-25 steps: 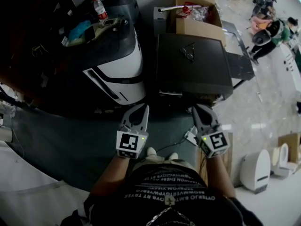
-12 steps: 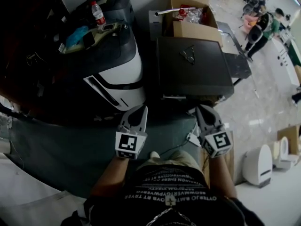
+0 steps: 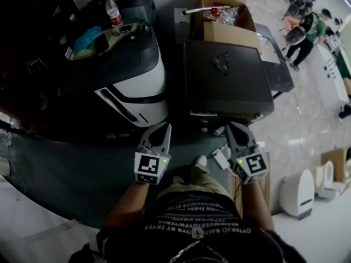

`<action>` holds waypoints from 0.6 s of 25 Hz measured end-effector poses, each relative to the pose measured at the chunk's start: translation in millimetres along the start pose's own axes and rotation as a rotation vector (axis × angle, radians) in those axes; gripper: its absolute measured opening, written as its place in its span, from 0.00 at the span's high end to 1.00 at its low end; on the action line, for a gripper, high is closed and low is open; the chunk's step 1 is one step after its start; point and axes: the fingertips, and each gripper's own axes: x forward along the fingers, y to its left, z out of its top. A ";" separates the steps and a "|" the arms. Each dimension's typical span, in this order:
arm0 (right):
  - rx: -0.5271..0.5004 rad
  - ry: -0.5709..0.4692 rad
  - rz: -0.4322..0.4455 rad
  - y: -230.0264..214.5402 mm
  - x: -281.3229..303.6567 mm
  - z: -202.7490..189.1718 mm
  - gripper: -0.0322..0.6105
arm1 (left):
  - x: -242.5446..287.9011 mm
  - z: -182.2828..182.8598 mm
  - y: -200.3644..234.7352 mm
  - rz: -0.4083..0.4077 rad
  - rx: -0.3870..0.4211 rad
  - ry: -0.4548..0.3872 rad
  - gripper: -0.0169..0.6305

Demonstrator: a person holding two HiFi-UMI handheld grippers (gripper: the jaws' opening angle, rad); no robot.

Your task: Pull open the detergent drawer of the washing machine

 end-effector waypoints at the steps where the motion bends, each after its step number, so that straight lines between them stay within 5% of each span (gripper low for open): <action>1: 0.008 0.015 0.010 0.0 4.2 -3.0 0.95 | 4.0 -1.4 1.9 0.005 -0.001 0.007 0.97; 15: 0.075 0.087 0.072 -60.9 50.5 -51.7 0.95 | 81.7 -29.9 -6.4 -0.008 0.000 0.104 0.97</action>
